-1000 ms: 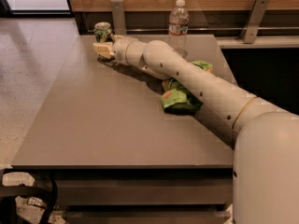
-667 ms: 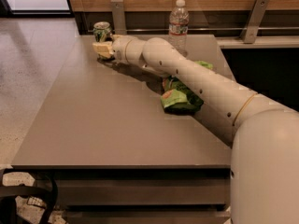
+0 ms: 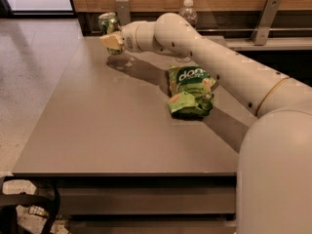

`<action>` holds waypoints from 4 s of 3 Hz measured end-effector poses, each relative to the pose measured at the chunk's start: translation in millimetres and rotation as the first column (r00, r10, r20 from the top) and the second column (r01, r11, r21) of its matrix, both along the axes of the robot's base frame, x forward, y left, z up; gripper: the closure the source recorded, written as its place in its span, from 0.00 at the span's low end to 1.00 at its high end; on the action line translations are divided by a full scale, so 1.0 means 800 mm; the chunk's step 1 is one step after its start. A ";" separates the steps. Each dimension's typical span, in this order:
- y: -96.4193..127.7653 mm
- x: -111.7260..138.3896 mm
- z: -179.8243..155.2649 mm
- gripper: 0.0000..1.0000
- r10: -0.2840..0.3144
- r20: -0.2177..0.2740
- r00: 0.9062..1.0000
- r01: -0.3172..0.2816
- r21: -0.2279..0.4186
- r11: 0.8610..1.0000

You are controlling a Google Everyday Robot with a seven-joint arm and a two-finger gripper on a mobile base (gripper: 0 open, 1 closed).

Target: Knock green can over

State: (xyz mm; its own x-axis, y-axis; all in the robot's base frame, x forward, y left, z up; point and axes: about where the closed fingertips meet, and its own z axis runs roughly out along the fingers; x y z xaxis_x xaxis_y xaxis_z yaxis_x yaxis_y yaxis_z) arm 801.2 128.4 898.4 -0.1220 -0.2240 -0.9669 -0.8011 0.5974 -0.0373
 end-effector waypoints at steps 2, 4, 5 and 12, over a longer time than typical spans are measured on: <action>-0.025 -0.013 0.026 1.00 0.047 -0.104 0.993 -0.064 -0.167 0.984; -0.025 -0.043 0.010 1.00 0.068 -0.246 0.967 -0.143 -0.305 0.942; -0.027 -0.048 -0.010 1.00 0.024 -0.301 0.953 -0.145 -0.388 0.910; -0.022 -0.037 -0.084 0.53 -0.068 -0.422 0.904 -0.221 -0.598 0.770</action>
Offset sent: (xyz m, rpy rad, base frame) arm -0.0164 -0.0324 0.0308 -0.2515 0.1482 0.0799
